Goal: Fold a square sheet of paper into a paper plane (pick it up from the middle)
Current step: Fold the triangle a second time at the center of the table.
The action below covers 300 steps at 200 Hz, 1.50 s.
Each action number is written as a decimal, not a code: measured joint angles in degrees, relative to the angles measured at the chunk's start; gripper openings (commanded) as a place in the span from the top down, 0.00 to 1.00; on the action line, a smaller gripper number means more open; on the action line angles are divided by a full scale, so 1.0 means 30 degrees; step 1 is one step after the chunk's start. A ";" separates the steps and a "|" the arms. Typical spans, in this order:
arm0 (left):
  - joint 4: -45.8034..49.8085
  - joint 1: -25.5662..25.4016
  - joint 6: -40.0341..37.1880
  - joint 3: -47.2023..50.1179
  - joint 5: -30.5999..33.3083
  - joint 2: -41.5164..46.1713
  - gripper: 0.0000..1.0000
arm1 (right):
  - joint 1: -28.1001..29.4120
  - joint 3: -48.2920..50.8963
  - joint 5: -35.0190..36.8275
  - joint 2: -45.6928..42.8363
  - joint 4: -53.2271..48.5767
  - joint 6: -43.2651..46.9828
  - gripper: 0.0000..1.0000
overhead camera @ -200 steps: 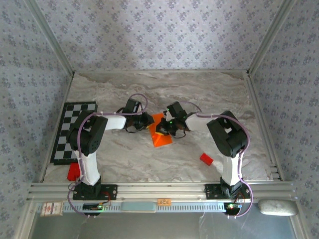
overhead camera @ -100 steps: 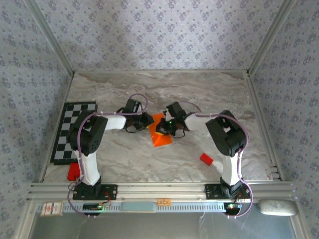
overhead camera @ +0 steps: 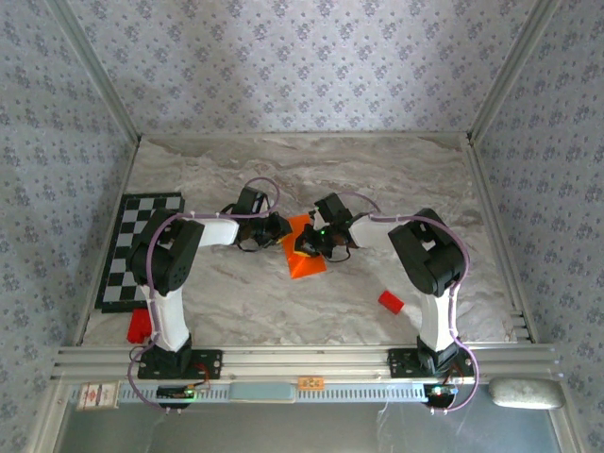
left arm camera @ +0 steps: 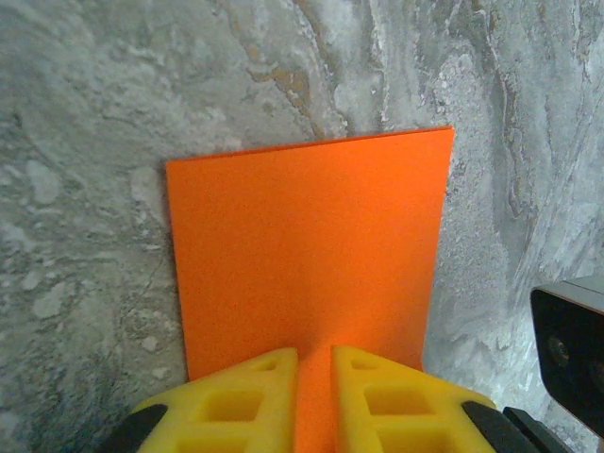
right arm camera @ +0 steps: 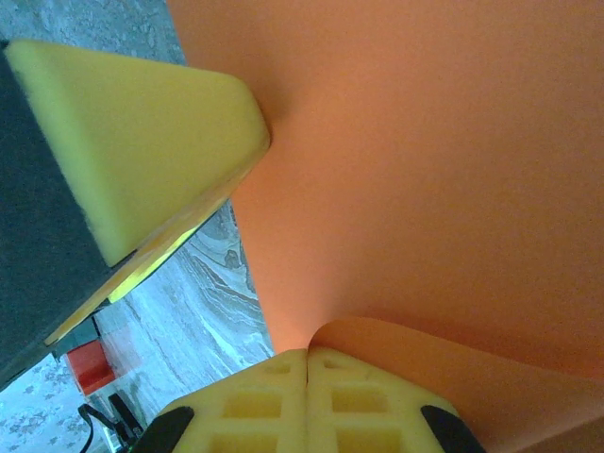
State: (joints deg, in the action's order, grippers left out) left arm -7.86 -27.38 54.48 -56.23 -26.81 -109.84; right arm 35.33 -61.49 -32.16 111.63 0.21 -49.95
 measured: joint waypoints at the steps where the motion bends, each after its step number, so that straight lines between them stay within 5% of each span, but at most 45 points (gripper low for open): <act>1: 0.0000 0.0000 0.0007 0.0000 0.0000 0.0000 0.84 | 0.0007 -0.0007 0.0000 0.0000 0.0000 0.0000 1.00; 300: -0.0015 0.0007 0.0000 -0.0051 -0.0124 -0.0051 0.84 | 0.0080 -0.0882 -0.0007 0.0554 -0.1304 0.0663 1.00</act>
State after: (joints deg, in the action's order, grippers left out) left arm -7.90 -27.35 54.48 -56.38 -27.18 -110.00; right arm 35.57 -64.14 -32.18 113.30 -3.70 -47.97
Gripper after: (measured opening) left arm 0.165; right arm 0.056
